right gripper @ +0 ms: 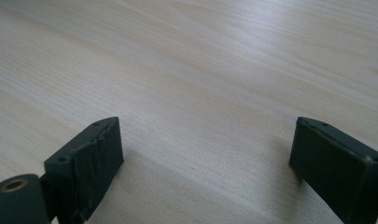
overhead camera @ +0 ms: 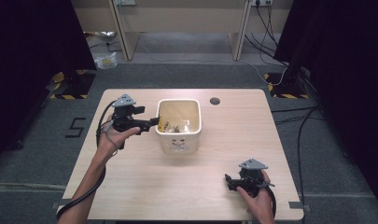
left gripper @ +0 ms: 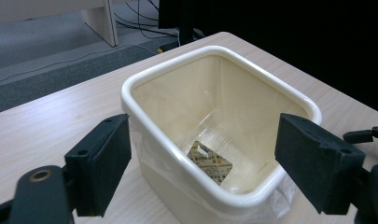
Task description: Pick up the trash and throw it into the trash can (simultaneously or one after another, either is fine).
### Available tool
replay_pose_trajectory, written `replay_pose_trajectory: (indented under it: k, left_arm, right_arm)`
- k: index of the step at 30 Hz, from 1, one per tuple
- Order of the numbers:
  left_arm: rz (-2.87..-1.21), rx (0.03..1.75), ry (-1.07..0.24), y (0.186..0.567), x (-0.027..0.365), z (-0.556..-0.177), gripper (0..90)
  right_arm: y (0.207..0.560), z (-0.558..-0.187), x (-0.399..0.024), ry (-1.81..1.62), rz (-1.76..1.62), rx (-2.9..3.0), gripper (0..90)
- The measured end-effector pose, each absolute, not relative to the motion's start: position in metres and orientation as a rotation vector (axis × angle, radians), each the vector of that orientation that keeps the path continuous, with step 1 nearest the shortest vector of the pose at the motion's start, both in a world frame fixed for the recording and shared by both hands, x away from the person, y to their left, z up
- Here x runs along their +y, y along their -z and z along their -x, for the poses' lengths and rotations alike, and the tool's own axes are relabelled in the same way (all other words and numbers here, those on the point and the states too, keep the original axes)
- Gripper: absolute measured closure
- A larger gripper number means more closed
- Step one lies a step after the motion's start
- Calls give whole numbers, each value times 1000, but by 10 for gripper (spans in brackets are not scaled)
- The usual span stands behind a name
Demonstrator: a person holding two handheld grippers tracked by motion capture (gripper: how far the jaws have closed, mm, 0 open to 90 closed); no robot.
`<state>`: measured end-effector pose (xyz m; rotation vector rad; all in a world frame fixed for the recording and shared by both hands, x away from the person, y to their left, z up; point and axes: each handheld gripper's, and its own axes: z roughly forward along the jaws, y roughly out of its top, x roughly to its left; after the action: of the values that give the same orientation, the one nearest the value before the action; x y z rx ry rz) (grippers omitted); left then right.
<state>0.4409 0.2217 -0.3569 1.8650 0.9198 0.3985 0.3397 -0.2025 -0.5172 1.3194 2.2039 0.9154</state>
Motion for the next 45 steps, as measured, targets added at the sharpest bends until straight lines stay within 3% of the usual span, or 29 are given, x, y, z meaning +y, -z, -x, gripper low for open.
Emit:
replay_pose_trajectory:
  k: [34, 45]
  left_arm:
    - [-1844, 929, -421, 381, 253, -395, 172]
    - [-1860, 955, -427, 407, 264, -383, 172]
  right_arm:
    - [517, -340, -203, -915, -1320, 2204, 97]
    - [517, -340, -203, -916, -1320, 2204, 97]
